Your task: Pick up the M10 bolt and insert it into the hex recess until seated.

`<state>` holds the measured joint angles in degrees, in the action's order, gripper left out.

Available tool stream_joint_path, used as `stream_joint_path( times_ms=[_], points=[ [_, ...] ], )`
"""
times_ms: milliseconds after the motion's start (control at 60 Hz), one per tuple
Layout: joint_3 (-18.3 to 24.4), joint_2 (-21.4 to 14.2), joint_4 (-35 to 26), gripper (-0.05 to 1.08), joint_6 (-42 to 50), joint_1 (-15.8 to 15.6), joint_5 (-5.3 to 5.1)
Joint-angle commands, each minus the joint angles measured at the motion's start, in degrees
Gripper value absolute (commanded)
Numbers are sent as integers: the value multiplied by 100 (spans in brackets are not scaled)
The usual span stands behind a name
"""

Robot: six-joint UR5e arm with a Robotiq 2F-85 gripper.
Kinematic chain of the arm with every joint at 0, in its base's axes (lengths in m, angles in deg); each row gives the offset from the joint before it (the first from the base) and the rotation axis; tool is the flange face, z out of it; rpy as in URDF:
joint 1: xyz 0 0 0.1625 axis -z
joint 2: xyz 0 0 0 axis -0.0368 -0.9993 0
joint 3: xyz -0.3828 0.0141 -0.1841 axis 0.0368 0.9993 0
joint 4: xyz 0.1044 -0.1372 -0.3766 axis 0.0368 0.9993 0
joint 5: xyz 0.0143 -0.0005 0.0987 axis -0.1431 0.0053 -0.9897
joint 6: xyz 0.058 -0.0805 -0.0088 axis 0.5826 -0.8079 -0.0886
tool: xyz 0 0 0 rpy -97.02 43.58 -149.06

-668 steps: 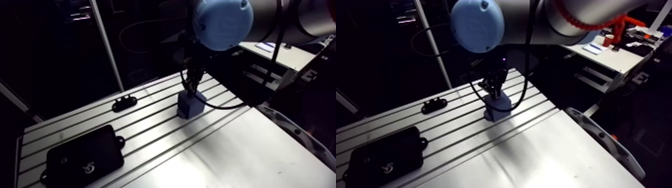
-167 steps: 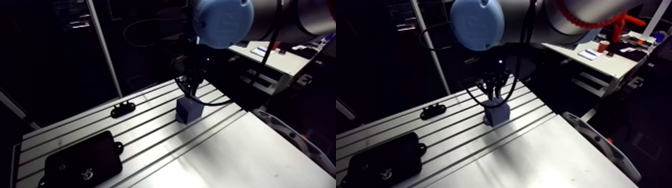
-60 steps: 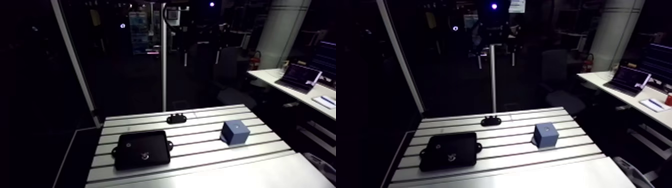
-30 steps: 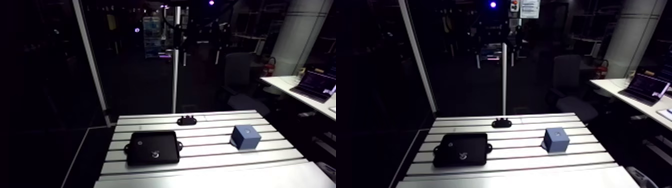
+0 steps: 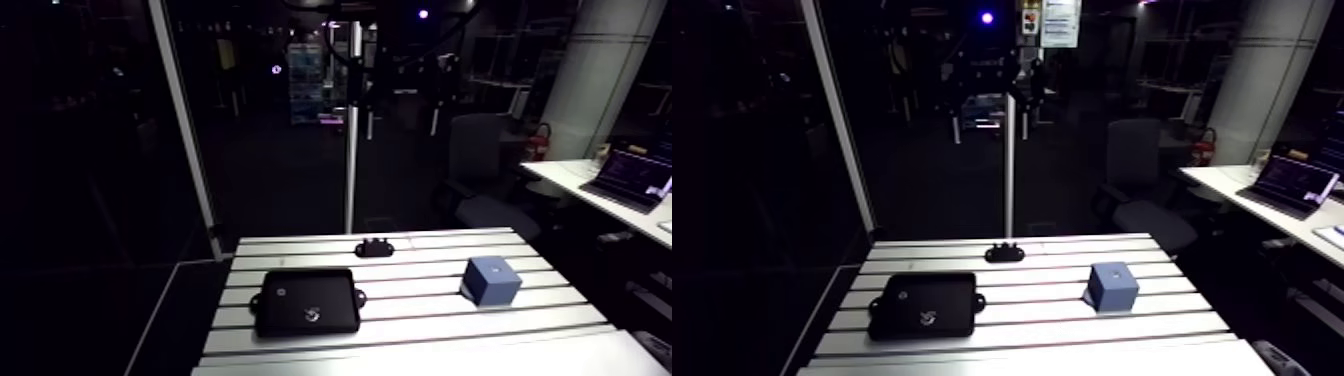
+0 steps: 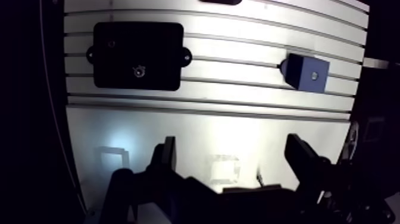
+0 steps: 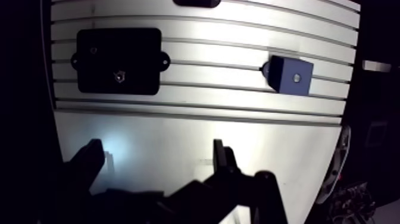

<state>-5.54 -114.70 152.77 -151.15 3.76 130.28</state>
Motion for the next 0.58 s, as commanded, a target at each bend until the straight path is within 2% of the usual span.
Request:
stream_joint_path(
  times_ms=[17, 583],
  points=[
    [24, -39, -5, 0, -16, -6, 7],
    [15, -39, 3, 0, -16, -15, -10]
  ],
)
